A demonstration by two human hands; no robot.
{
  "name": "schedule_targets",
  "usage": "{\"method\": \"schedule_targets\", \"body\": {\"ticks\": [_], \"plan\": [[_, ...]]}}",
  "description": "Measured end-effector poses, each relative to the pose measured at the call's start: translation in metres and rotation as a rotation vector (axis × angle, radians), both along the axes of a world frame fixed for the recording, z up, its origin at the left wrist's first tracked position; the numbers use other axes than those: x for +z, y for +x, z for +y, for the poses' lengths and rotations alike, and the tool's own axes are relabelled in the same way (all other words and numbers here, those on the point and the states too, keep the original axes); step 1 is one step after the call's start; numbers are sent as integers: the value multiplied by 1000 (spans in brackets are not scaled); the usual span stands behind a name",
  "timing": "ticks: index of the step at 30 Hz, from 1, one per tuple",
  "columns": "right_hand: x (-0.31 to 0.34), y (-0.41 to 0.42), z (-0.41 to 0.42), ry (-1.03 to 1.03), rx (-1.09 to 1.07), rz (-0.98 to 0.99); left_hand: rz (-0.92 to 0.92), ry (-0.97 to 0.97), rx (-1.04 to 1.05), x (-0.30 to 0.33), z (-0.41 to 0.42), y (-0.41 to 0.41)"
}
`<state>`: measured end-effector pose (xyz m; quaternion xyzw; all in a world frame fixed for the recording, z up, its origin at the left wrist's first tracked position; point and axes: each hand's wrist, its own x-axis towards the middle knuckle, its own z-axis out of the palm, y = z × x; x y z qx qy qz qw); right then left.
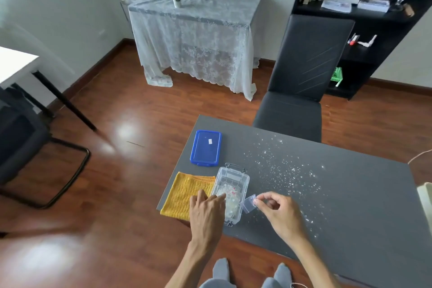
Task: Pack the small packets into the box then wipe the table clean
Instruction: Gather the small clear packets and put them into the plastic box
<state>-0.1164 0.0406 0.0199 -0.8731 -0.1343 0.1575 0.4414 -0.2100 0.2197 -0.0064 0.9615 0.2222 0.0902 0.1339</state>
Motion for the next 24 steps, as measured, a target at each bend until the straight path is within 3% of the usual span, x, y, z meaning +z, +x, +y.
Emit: {"method": "schedule_targets", "body": {"ticks": [10,16,24], "plan": [[-9,2,6,-8,-40,29,143,25,-67,-2,7,15],[-14,2,2,-4,-34,3,69,139,-483,-10,27,7],[-16,0,6,-20,-52,1,123,151,-552,-19,32,0]]}}
